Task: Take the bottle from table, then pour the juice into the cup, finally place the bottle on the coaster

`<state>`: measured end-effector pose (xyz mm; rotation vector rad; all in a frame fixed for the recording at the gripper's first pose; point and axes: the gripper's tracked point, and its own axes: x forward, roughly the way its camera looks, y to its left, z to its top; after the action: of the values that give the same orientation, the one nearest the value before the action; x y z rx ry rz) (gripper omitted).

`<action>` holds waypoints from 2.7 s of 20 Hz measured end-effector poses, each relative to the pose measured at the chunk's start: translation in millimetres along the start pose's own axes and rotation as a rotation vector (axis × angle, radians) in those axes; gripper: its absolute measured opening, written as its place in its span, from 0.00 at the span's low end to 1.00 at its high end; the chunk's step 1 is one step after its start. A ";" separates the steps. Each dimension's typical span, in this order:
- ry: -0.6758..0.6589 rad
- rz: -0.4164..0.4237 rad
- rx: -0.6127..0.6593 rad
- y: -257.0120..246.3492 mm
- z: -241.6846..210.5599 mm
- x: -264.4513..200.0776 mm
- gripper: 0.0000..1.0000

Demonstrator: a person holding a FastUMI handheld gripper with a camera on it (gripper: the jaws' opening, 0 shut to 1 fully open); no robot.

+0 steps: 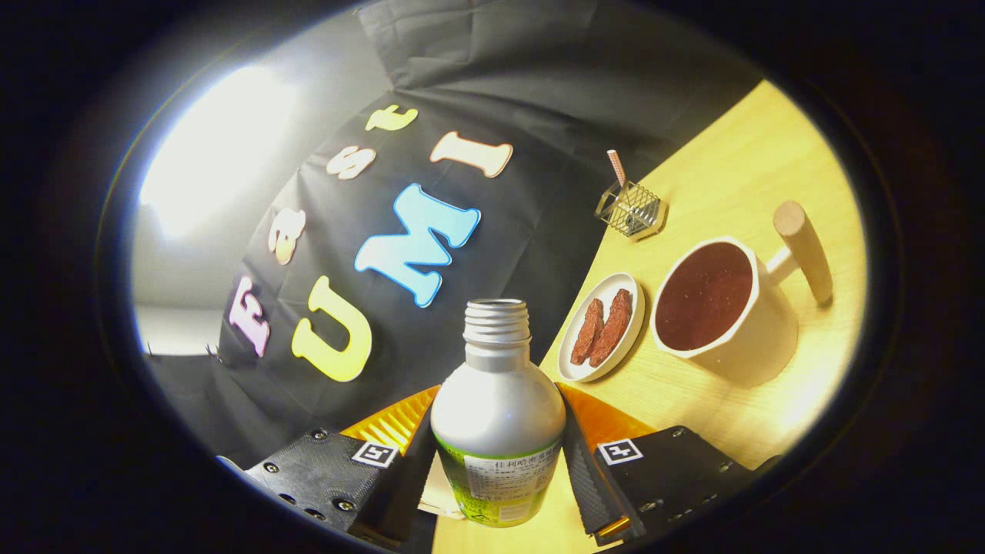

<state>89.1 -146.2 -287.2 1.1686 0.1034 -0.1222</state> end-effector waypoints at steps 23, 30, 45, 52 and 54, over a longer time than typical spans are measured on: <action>-0.057 0.018 0.451 -3.7 4.7 10.4 0.79; -0.078 0.035 0.521 -5.1 7.4 13.6 0.79; -0.100 0.027 0.654 -14.2 7.7 25.5 0.79; -0.113 0.038 0.682 -10.7 10.4 26.0 0.79; -0.116 0.040 0.684 -9.6 10.5 26.8 0.79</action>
<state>114.3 -160.8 -295.7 1.8409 -0.0734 -0.1978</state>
